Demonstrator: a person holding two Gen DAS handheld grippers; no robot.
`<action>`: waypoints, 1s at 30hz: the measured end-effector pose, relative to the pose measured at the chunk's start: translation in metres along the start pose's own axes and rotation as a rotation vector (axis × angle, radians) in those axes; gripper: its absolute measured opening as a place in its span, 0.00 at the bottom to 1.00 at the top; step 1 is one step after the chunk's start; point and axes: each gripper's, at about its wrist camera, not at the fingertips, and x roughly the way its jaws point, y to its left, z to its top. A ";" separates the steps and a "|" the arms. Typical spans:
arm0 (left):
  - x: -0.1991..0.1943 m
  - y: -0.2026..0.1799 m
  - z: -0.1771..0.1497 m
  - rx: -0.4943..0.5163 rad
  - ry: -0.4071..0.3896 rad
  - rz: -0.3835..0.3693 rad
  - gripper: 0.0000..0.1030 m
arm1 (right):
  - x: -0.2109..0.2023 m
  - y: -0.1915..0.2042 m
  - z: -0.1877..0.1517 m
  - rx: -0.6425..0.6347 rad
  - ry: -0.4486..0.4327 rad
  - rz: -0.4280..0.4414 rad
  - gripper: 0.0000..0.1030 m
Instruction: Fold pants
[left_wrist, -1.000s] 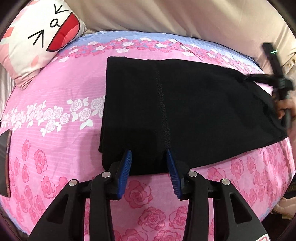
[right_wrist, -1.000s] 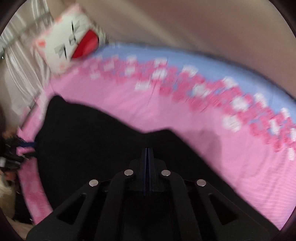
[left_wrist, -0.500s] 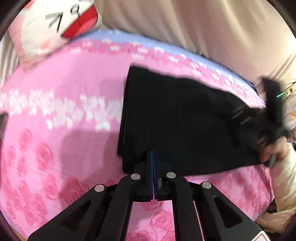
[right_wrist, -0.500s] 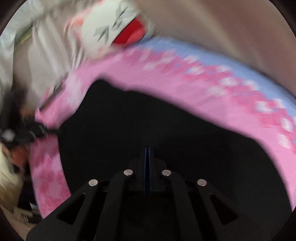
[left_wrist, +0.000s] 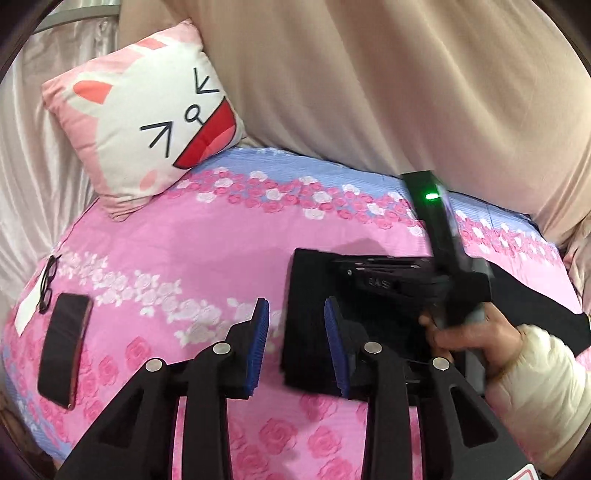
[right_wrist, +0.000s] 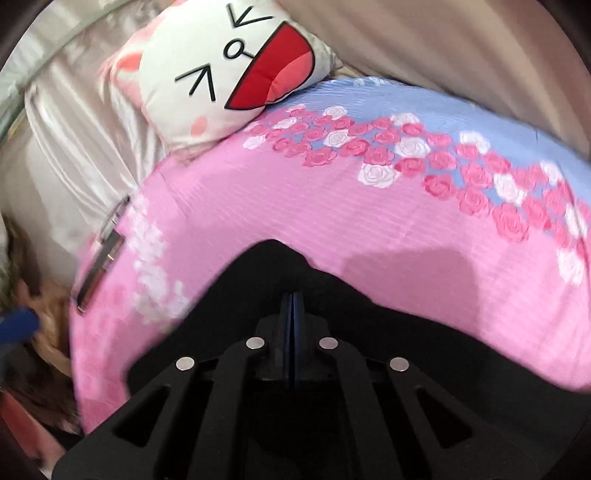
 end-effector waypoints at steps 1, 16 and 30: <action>0.003 -0.004 0.001 0.003 0.003 -0.008 0.29 | -0.016 0.003 -0.003 -0.011 -0.031 0.013 0.04; 0.101 -0.069 -0.040 0.152 0.200 0.208 0.57 | -0.190 -0.155 -0.114 0.416 -0.154 -0.245 0.05; 0.069 -0.097 -0.019 0.059 0.107 0.124 0.56 | -0.224 -0.177 -0.143 0.346 -0.189 -0.292 0.05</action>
